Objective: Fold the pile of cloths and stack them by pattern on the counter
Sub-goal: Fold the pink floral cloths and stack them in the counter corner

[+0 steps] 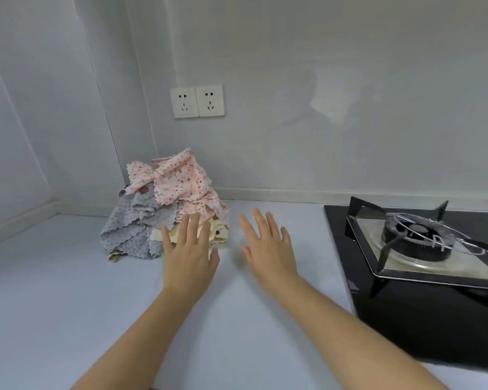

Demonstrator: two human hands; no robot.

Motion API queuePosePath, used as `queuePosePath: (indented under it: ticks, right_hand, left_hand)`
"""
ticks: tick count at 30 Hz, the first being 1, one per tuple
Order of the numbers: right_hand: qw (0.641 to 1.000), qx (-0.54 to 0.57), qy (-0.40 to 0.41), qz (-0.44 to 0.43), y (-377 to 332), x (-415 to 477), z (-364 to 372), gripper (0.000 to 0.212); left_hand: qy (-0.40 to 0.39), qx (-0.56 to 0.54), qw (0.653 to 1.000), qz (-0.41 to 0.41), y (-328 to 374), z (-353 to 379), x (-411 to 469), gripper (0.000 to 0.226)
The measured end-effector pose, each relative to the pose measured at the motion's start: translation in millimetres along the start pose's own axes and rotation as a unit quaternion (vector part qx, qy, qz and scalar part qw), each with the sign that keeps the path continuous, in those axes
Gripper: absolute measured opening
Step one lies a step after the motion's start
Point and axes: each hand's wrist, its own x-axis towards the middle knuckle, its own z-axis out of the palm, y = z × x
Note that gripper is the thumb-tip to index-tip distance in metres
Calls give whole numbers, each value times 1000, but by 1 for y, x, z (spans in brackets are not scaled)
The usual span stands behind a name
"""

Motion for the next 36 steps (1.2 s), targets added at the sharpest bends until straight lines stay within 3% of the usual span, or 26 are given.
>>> queuePosePath:
  ticks: [3, 8, 14, 18, 22, 26, 29, 33, 36]
  right_hand:
    - [993, 44, -104, 34, -12, -8, 10, 65]
    - [981, 77, -168, 60, -20, -2, 27, 58]
    - [978, 134, -158, -2, -31, 18, 43, 44]
    - [970, 177, -164, -30, -36, 24, 51, 51]
    - [955, 278, -105, -5, -28, 29, 57, 51]
    - [905, 417, -15, 80, -24, 28, 60, 30]
    - [887, 440, 30, 134, -21, 27, 63, 15]
    - [911, 398, 47, 101, -20, 28, 65, 29]
    - [944, 318, -79, 44, -23, 30, 64, 46]
  left_hand:
    - [-49, -14, 999, -6, -5, 6, 0, 51]
    - [-138, -30, 990, -23, -3, 10, -6, 27]
    - [-206, -56, 974, -76, -5, 16, -5, 58]
    - [-107, -127, 984, -67, -6, 14, -4, 50]
    - [-11, -191, 980, -63, -10, 13, -3, 39]
    - [23, -284, 955, -77, -15, 21, -2, 32]
    - [27, -310, 948, -64, -17, 23, -2, 31]
    - [18, -298, 951, -83, -16, 19, -2, 24]
    - [65, -251, 963, -71, -14, 18, 5, 15]
